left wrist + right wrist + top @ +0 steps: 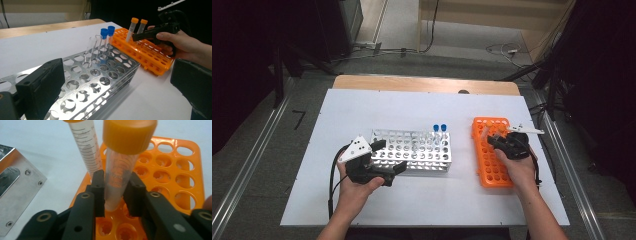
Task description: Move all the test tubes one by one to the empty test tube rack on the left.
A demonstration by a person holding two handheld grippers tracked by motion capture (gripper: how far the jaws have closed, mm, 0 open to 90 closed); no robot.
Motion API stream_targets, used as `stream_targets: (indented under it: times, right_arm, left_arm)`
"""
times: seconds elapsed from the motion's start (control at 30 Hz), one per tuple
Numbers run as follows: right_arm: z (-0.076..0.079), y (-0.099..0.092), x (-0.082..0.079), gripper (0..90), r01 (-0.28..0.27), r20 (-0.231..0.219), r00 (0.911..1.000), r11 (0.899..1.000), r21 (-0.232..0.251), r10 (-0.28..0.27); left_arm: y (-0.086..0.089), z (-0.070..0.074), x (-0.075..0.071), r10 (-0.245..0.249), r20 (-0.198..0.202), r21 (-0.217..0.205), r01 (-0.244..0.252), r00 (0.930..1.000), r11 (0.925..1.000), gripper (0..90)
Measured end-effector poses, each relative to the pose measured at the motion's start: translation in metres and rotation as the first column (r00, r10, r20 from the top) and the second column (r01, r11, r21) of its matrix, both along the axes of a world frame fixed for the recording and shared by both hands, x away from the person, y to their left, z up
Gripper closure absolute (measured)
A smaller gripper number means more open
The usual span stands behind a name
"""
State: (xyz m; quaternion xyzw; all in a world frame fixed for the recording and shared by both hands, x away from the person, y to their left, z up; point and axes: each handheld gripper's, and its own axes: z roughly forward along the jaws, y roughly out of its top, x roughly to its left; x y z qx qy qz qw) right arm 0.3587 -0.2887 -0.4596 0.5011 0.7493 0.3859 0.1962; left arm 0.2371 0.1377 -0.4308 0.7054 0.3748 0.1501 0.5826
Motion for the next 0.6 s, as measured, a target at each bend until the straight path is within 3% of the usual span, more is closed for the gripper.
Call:
stream_targets:
  times: [0.13, 0.3, 0.5, 0.6]
  right_arm:
    - [0.001, 0.001, -0.003, 72.2, -0.019, 0.014, 0.9997, 1.000, -0.015, 0.019]
    - [0.007, -0.004, -0.009, 72.3, -0.009, 0.074, 0.9972, 1.000, 0.022, 0.007]
    - [0.024, -0.003, -0.028, 72.4, -0.042, 0.177, 0.9836, 0.999, 0.021, 0.037]
    - [0.032, 0.001, -0.038, 72.4, -0.072, 0.204, 0.9768, 0.997, 0.024, 0.066]
  left_arm:
    - [-0.001, -0.001, 0.001, -0.001, -0.001, 0.000, 0.001, 1.0000, 1.0000, 0.0]
    - [-0.004, 0.000, 0.001, -0.009, 0.002, -0.002, 0.009, 1.0000, 1.0000, 0.0]
    - [-0.007, 0.000, 0.001, -0.016, 0.002, 0.005, 0.016, 0.9999, 0.9999, 0.0]
    - [-0.009, 0.000, 0.000, -0.021, 0.003, 0.010, 0.021, 0.9998, 0.9997, 0.0]
